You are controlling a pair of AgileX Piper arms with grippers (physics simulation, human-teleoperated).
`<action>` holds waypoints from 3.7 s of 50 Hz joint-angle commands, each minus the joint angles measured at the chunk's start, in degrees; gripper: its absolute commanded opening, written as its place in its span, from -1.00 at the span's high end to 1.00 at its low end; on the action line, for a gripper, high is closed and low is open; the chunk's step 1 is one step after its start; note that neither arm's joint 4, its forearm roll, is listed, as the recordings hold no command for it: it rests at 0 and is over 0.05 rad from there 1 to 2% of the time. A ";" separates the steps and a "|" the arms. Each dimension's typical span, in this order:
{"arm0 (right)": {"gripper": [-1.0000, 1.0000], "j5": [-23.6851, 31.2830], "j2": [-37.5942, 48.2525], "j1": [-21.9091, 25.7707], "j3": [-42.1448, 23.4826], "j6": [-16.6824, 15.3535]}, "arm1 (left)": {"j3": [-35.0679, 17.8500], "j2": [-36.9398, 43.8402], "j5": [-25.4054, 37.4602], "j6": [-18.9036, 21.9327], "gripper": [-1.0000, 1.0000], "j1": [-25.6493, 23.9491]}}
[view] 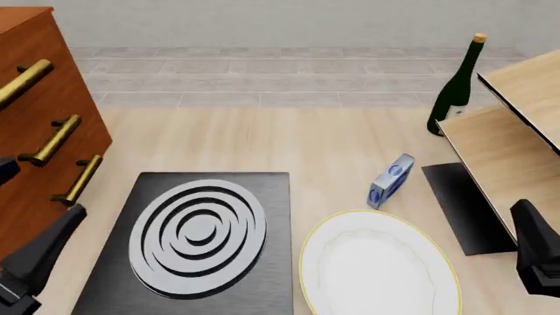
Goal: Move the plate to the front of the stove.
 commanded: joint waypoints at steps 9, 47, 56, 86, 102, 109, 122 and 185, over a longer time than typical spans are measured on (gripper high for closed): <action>-1.00 0.02 0.01 0.47 0.39 0.75 | -5.70 16.66 -3.67 19.38 -1.00 -16.79; -1.00 0.50 0.02 0.87 -0.17 2.25 | -10.40 36.23 -4.61 39.11 -1.00 -31.51; -1.00 0.43 0.03 1.13 -0.08 2.39 | -11.26 42.45 -8.19 39.52 -1.00 -34.81; -1.00 0.03 -0.01 0.85 -0.07 3.29 | -16.30 62.69 -18.46 40.65 -1.00 -46.04; -1.00 -0.21 0.01 1.26 -0.04 3.54 | -18.67 68.27 -19.82 38.06 -1.00 -49.12; -1.00 -0.29 0.01 1.37 -0.03 3.50 | -19.35 69.47 -18.89 35.64 -1.00 -49.95; -1.00 0.04 0.00 1.45 -0.47 3.57 | -18.45 71.93 -20.10 33.46 -1.00 -50.72; -1.00 -0.89 0.03 1.94 0.11 4.88 | -13.87 86.31 -33.91 32.10 -1.00 -49.62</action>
